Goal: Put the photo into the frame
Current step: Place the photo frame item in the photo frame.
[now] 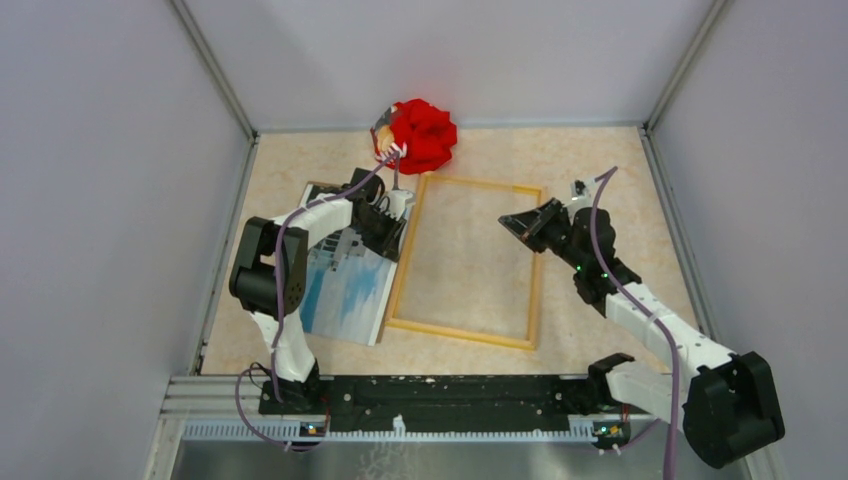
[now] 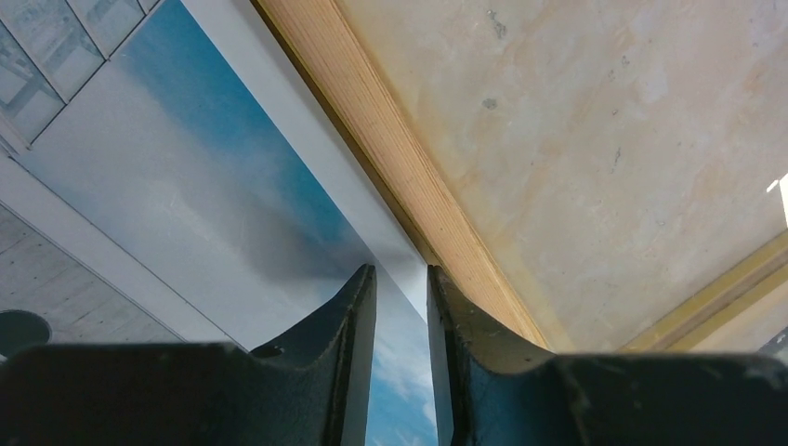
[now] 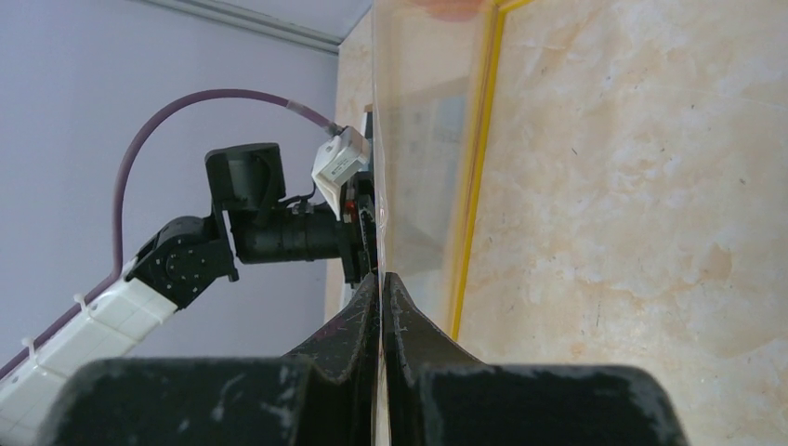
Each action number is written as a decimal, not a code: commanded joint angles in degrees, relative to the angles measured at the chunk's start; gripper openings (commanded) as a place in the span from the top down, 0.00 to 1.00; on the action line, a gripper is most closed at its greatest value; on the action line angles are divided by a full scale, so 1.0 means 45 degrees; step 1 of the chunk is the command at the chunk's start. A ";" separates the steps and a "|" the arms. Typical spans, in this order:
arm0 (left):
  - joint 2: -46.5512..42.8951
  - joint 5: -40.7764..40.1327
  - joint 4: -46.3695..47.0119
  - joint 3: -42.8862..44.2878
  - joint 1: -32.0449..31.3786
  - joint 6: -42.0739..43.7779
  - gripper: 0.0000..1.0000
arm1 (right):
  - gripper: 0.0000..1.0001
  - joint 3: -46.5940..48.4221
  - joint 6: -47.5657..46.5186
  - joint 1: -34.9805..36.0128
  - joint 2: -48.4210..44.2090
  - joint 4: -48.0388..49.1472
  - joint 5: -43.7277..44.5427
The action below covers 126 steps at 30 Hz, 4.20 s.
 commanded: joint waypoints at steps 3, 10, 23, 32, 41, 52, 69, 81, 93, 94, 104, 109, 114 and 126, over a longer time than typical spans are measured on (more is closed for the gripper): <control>-0.0087 0.0338 0.0258 -0.0172 -0.0087 0.0034 0.69 | 1.00 -0.0049 0.0346 0.0096 0.0038 0.0582 0.0483; -0.0030 0.0345 0.0249 -0.0194 -0.0125 0.0035 0.74 | 1.00 -0.0218 0.0846 0.0215 -0.0260 0.0018 0.1007; -0.0040 0.0413 0.0247 -0.0212 -0.0222 0.0095 0.80 | 1.00 0.0091 0.1180 0.0522 -0.0272 -0.0451 0.1347; 0.0023 0.0447 0.0244 -0.0194 -0.0301 0.0090 0.82 | 1.00 0.0074 0.1200 0.0855 -0.0168 -0.0521 0.1670; 0.0090 0.0486 0.0271 -0.0194 -0.0377 0.0085 0.83 | 1.00 0.0668 0.1162 0.1071 -0.0104 -0.1380 0.2126; 0.0088 0.0496 0.0264 -0.0174 -0.0458 0.0066 0.84 | 1.00 0.1646 0.1239 0.1825 0.0824 -0.1538 0.2477; -0.0026 0.0469 0.0197 -0.0240 -0.0456 0.0164 0.87 | 1.00 0.1673 -0.0726 0.2146 -0.0260 -0.3815 0.4100; -0.0118 0.0448 0.0183 -0.0310 -0.0457 0.0167 0.87 | 1.00 0.1661 -0.1126 0.2044 0.0519 -0.3916 0.3560; -0.0106 0.0423 0.0213 -0.0350 -0.0448 0.0221 0.87 | 1.00 0.1146 -0.1244 0.1857 0.0839 -0.3883 0.3370; -0.0102 0.0415 0.0220 -0.0350 -0.0452 0.0243 0.87 | 1.00 0.1130 -0.1306 0.1817 0.0865 -0.3985 0.3399; -0.0129 0.0388 0.0209 -0.0384 -0.0451 0.0269 0.87 | 0.61 0.1139 -0.1794 0.1552 0.1557 -0.4350 0.3139; -0.0165 0.0297 0.0227 -0.0438 -0.0458 0.0329 0.87 | 0.42 0.1342 -0.2021 0.1513 0.1983 -0.4641 0.3082; -0.0162 0.0326 0.0256 -0.0468 -0.0458 0.0314 0.87 | 0.30 0.1783 -0.2456 0.1488 0.2497 -0.5112 0.3081; -0.0169 0.0355 0.0306 -0.0570 -0.0458 0.0329 0.88 | 0.07 0.2897 -0.3652 0.1314 0.3530 -0.6726 0.3387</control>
